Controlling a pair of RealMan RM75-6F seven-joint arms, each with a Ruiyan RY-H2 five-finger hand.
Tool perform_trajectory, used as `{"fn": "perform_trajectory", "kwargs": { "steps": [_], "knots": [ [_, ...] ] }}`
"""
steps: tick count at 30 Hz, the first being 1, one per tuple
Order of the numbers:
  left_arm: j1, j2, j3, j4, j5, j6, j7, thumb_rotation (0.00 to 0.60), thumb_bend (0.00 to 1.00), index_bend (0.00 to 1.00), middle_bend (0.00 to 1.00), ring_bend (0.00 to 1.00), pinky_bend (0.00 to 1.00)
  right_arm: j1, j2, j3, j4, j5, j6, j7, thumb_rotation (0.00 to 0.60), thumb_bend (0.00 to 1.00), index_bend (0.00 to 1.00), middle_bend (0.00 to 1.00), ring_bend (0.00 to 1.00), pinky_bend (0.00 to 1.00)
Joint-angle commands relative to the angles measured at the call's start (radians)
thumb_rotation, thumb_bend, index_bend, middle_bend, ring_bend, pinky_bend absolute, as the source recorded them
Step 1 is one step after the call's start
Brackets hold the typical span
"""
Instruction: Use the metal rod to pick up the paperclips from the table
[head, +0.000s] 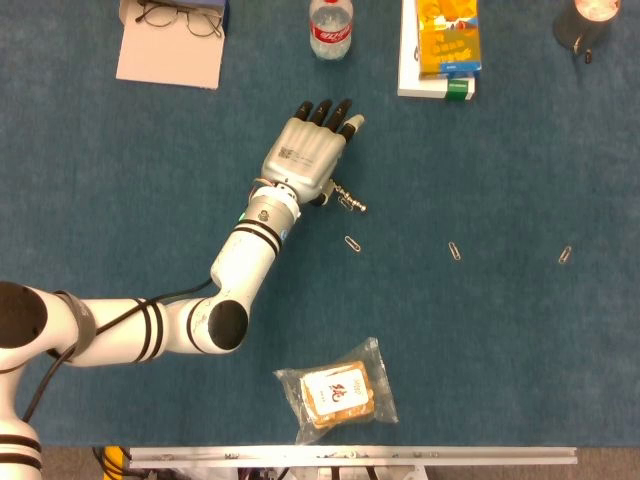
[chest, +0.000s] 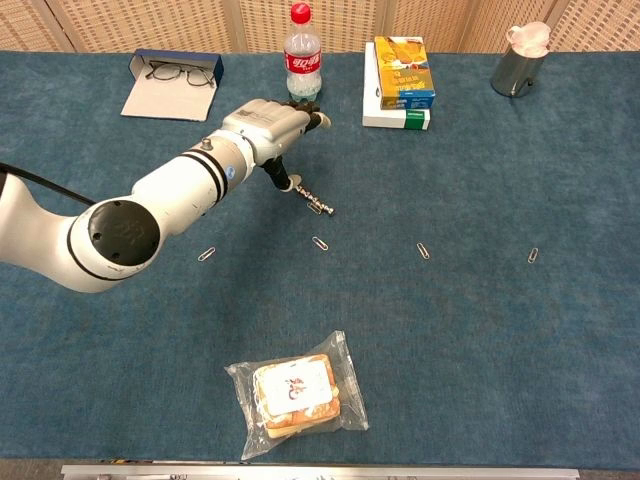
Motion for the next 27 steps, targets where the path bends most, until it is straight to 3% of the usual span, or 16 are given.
{"fn": "perform_trajectory", "kwargs": {
  "steps": [1,14,20,27],
  "knots": [
    [0.01,0.014,0.011,-0.02,0.014,0.018,-0.008,0.6,0.35,0.0,0.0,0.0,0.09,0.001,0.002,0.0,-0.004,-0.003,0.0,-0.003,0.6,0.57,0.41,0.35,0.26,0.23],
    [0.145,0.2,0.125,-0.288,0.115,0.217,-0.01,0.6,0.35,0.03,0.0,0.0,0.09,0.009,0.029,-0.001,-0.082,-0.028,0.019,-0.073,0.6,0.57,0.41,0.35,0.26,0.23],
    [0.254,0.319,0.208,-0.407,0.254,0.321,-0.07,0.6,0.35,0.08,0.0,0.0,0.09,0.012,0.045,-0.002,-0.145,-0.04,0.031,-0.132,0.6,0.57,0.41,0.35,0.26,0.23],
    [0.39,0.432,0.308,-0.462,0.405,0.428,-0.151,0.6,0.35,0.12,0.0,0.0,0.09,0.021,0.061,-0.006,-0.216,-0.055,0.032,-0.198,0.6,0.57,0.41,0.35,0.26,0.23]
  ]
}}
